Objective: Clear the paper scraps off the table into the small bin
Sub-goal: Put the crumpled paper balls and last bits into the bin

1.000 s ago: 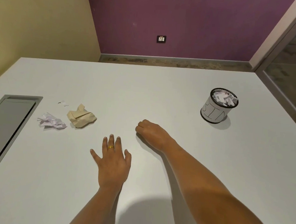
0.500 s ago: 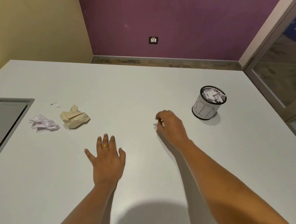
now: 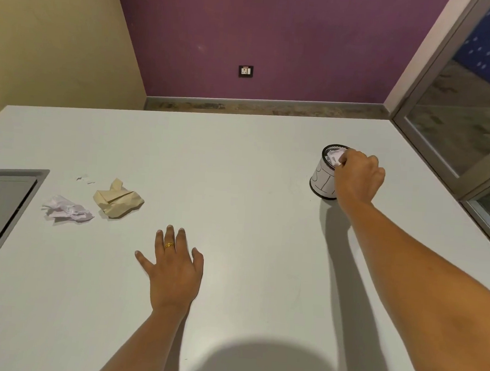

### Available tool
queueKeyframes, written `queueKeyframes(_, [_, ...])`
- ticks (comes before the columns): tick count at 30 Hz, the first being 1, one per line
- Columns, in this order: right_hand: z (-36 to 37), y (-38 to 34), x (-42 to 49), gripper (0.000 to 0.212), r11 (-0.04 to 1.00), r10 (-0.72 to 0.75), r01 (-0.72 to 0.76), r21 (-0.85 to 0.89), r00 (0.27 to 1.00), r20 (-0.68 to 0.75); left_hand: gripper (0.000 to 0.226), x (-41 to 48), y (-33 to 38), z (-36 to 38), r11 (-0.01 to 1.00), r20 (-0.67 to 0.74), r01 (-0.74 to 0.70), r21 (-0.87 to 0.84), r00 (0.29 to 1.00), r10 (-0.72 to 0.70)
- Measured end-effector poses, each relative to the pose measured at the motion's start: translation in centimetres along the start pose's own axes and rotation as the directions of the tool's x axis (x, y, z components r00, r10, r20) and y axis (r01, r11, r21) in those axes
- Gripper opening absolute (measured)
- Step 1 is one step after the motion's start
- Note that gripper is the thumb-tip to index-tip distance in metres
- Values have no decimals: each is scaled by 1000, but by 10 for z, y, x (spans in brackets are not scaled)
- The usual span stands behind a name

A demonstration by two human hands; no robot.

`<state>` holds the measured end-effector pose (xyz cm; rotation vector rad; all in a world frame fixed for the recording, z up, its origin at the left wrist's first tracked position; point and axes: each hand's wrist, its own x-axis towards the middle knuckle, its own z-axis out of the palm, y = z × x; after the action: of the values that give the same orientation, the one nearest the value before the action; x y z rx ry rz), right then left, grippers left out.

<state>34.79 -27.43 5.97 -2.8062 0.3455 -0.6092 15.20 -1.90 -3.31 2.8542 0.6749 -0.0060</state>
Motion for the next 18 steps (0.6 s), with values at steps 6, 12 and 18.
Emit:
queueKeyframes(6, [8, 0, -8, 34, 997, -63, 65, -36, 997, 40, 50, 0, 1, -1, 1000, -2, -2, -21, 1000, 1])
queueKeyframes(12, [9, 0, -12, 34, 995, -94, 95, -35, 995, 24, 50, -1, 1, -1, 1000, -6, 2, -14, 1000, -2])
queueKeyframes(18, [11, -33, -26, 26, 982, -119, 123, 143, 992, -39, 52, -1, 0, 0, 1000, 2, 5, 0, 1000, -5])
